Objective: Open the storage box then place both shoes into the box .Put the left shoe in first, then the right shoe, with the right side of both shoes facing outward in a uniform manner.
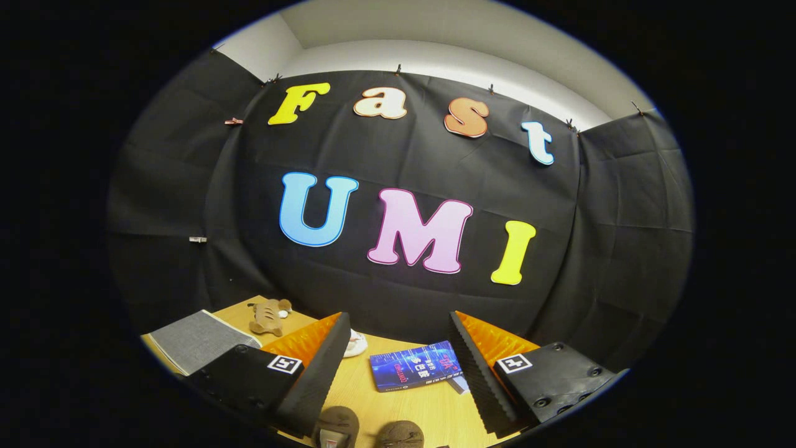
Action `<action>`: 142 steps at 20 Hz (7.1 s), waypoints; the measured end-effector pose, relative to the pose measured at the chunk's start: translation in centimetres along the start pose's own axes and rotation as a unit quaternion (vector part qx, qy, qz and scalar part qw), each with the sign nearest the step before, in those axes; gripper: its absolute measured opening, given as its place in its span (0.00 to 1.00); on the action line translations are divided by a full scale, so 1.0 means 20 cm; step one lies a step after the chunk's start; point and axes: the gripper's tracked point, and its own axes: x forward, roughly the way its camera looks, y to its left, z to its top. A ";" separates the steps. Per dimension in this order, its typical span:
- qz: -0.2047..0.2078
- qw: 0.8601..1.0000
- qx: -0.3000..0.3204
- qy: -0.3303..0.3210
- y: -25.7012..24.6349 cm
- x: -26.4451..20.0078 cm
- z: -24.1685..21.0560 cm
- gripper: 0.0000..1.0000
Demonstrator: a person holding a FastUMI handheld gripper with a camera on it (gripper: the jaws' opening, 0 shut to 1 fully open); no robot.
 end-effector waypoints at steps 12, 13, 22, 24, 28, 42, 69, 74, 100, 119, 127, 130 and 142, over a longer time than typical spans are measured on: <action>0.178 0.977 0.105 0.055 0.48 0.06 -0.11 0.98; 0.210 0.967 0.130 0.066 0.56 0.06 -0.14 0.98; 0.374 0.863 0.265 0.214 1.02 0.06 -0.50 0.98; 0.403 0.822 0.312 0.254 1.11 0.05 -0.61 0.97; 0.435 0.743 0.383 0.335 1.24 0.03 -0.88 0.97; 0.524 0.510 0.518 0.444 1.51 -0.25 -1.07 0.95; 0.580 0.577 0.475 0.324 1.87 -0.23 -0.19 0.08; 0.605 0.593 0.429 0.315 2.17 -0.26 -0.07 0.08; 0.563 0.716 0.289 0.294 2.22 -0.23 -0.15 0.92; 0.227 0.911 0.039 0.342 0.62 -0.33 -1.11 0.94; 0.171 0.895 -0.011 0.411 0.47 -0.30 -1.63 0.88; 0.158 0.893 -0.024 0.420 0.45 -0.22 -1.75 0.81; 0.107 0.894 -0.014 0.435 0.44 -0.08 -1.92 0.11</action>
